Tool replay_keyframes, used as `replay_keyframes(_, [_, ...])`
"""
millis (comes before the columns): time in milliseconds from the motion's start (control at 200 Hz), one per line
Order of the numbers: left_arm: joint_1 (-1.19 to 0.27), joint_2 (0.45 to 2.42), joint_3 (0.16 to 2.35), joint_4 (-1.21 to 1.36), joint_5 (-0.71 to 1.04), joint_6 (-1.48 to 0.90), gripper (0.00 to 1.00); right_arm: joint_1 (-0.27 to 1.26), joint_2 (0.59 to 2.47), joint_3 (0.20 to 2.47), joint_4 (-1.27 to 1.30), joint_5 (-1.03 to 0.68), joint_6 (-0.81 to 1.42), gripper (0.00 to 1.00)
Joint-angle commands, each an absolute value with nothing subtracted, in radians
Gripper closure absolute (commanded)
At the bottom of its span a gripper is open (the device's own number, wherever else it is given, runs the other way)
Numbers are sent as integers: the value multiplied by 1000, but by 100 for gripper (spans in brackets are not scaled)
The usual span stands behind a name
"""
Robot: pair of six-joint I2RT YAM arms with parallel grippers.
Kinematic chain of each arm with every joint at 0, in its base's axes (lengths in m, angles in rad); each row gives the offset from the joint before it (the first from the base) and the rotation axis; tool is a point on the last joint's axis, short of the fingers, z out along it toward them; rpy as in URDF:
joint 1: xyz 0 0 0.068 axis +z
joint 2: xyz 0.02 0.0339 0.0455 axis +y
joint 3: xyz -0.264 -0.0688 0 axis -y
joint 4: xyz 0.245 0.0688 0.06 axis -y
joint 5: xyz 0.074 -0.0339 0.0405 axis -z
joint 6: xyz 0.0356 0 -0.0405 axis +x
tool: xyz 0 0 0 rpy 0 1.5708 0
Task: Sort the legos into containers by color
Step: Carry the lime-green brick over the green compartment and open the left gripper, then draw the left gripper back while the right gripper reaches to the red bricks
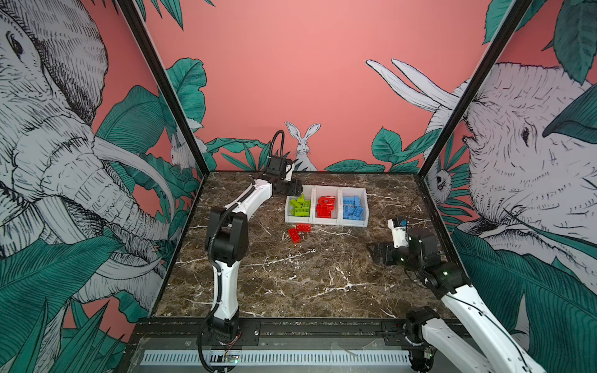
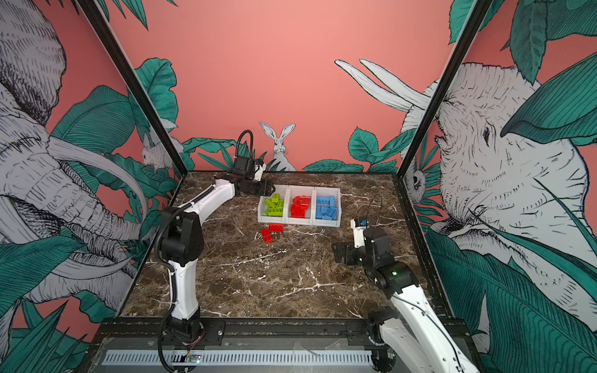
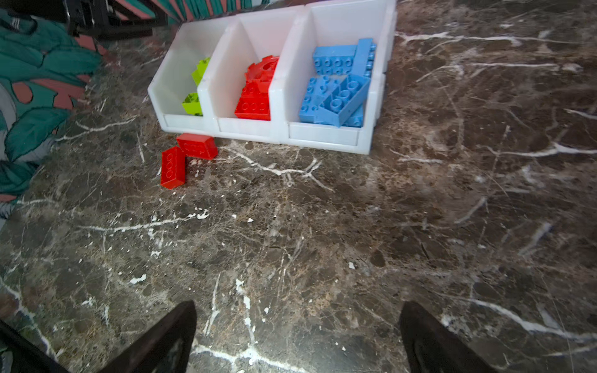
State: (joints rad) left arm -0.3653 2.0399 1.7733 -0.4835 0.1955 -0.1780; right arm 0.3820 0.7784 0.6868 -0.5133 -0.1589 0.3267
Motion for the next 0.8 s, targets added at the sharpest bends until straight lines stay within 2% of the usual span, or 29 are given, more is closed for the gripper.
replay_keyframes(0, [-367, 1781, 1683, -466, 93, -154, 16, 526, 892, 757, -490, -14, 314, 5])
replay_keyframes(75, [-360, 1627, 1537, -425, 20, -163, 10, 638, 1016, 799, -429, 28, 304, 7])
replay_keyframes(230, [-307, 1308, 1192, -389, -65, -233, 1, 822, 1340, 927, -293, 78, 308, 19])
replay_keyframes(370, [-178, 1084, 936, -410, 22, -333, 1, 926, 1658, 1105, -213, 85, 324, 19])
replay_keyframes(620, [-154, 814, 796, -577, -50, -329, 1, 957, 1968, 1349, -146, 102, 379, 22])
replay_keyframes(795, [-152, 754, 767, -607, -43, -341, 1, 950, 2081, 1476, -212, 123, 384, 28])
